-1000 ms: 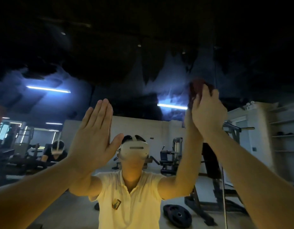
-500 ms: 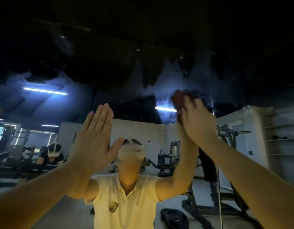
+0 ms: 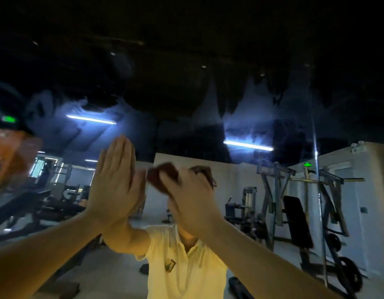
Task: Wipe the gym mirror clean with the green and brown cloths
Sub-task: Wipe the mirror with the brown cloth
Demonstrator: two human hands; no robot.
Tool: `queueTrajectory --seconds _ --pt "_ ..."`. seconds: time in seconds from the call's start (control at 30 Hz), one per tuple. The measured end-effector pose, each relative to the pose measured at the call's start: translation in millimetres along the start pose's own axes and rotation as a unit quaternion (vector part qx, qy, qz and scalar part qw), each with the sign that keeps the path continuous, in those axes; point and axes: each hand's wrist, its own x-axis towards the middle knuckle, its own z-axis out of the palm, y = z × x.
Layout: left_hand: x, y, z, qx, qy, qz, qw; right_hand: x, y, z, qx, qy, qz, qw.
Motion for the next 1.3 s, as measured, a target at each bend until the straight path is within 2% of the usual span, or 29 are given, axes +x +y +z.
queueTrajectory --seconds 0.07,0.1,0.13,0.17,0.23,0.3,0.33,0.37,0.47,0.53,0.6,0.67,0.7,0.73,0.77,0.83,0.9,0.93,1.0,1.13,1.2,1.3 --pt "-0.3 -11.4 -0.6 0.019 -0.027 0.014 0.999 -15.0 14.7 -5.5 -0.032 -0.048 -0.138 0.989" --pt "-0.6 -13.4 -0.8 0.028 -0.034 0.021 0.999 -11.6 28.8 -10.2 -0.07 -0.059 -0.173 0.981" --pt "-1.2 -14.1 -1.8 0.036 -0.037 0.025 0.998 -1.0 44.6 -14.9 -0.114 -0.062 -0.165 0.978" --pt "-2.3 -14.5 -3.1 0.04 -0.039 0.026 0.998 15.8 60.9 -20.5 -0.144 -0.052 -0.109 0.982" --pt "-5.2 -15.6 -4.4 0.043 -0.046 0.029 0.998 56.3 87.4 -34.0 -0.149 -0.008 0.099 0.984" --pt "-8.7 -17.1 -5.2 0.038 -0.049 0.038 0.997 84.9 92.4 -33.6 -0.116 0.052 0.269 0.955" --pt "-9.6 -18.4 -5.5 0.031 -0.049 0.044 0.997 91.4 79.3 -28.0 -0.104 0.064 0.304 0.945" --pt "-9.8 -20.5 -6.4 0.02 -0.051 0.051 0.997 92.3 57.7 -19.9 -0.092 0.071 0.302 0.946" --pt "-9.6 -36.6 -10.2 -0.045 -0.069 0.087 0.993 59.1 -29.6 10.6 -0.044 0.065 0.182 0.98" --pt "-10.6 -50.4 -12.8 -0.078 -0.087 0.112 0.987 20.5 -69.9 24.2 0.008 0.008 0.105 0.994" --pt "-12.0 -57.0 -15.1 -0.063 -0.098 0.12 0.986 -14.0 -79.2 24.1 0.023 -0.04 0.003 0.999" --pt "-13.9 -54.7 -17.3 -0.026 -0.108 0.104 0.988 -27.8 -58.2 16.5 -0.022 -0.076 -0.114 0.99" --pt "-16.6 -49.9 -19.2 -0.011 -0.116 0.09 0.989 -24.6 -39.5 11.1 -0.056 -0.089 -0.132 0.986" --pt "-20.9 -43.9 -20.7 0.002 -0.126 0.075 0.989 -15.6 -16.8 4.5 -0.088 -0.09 -0.101 0.987" --pt "-26.5 -37.3 -21.9 0.014 -0.137 0.06 0.989 -2.5 6.4 -5.1 -0.112 -0.076 -0.033 0.99" --pt "-37.7 -27.0 -23.3 0.025 -0.153 0.043 0.987 23.4 41.0 -25.3 -0.117 -0.047 0.147 0.981" --pt "-46.0 -23.7 -25.4 0.012 -0.162 0.039 0.986 35.6 39.9 -31.6 -0.104 -0.007 0.265 0.959" --pt "-48.6 -24.7 -28.3 -0.001 -0.172 0.037 0.984 36.5 24.3 -29.3 -0.095 0.005 0.286 0.954" --pt "-56.2 -25.0 -39.2 -0.024 -0.193 0.037 0.98 21.6 -25.3 -10.4 -0.065 -0.017 0.257 0.964" --pt "-105.5 -22.7 -60.1 -0.045 -0.14 0.054 0.988 -61.3 -134.0 29.1 0.009 -0.097 0.105 0.99" --pt "-141.5 -22.2 -67.4 -0.025 -0.158 0.029 0.987 -105.4 -164.6 29.3 0.045 -0.139 0.034 0.989" --pt "-185.3 -25.8 -68.5 0.021 -0.219 0.003 0.976 -155.4 -164.8 18.9 0.049 -0.225 -0.106 0.967"
